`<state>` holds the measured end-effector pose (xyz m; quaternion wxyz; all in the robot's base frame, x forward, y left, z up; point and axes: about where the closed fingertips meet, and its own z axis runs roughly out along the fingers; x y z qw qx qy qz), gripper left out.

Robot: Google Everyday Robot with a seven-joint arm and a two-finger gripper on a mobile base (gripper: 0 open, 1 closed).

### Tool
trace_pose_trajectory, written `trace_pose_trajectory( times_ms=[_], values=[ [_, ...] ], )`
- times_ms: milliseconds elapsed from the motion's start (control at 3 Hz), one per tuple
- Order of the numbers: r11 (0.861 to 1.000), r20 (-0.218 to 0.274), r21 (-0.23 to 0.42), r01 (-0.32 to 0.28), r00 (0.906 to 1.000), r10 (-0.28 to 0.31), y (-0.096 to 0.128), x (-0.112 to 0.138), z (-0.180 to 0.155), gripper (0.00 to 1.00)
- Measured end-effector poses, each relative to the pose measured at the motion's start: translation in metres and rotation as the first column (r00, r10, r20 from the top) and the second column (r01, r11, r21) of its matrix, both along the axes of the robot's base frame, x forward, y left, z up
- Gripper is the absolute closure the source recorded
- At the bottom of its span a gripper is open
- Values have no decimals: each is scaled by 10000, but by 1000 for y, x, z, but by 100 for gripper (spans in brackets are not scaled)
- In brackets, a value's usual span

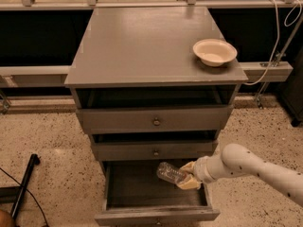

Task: Place water bottle into bottom drawer

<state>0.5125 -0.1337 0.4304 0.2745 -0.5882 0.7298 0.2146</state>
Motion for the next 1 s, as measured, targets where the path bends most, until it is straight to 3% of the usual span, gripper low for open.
trace_pose_trajectory(
  times_ms=[333, 667, 1000],
  values=[
    [9995, 72, -245, 206, 9998, -204, -14, 14, -29, 100],
    [9974, 35, -711, -77, 10000, 80, -28, 27, -74, 100],
    [9880, -192, -1361, -729, 9973, 710, -39, 32, -144, 100]
  ],
)
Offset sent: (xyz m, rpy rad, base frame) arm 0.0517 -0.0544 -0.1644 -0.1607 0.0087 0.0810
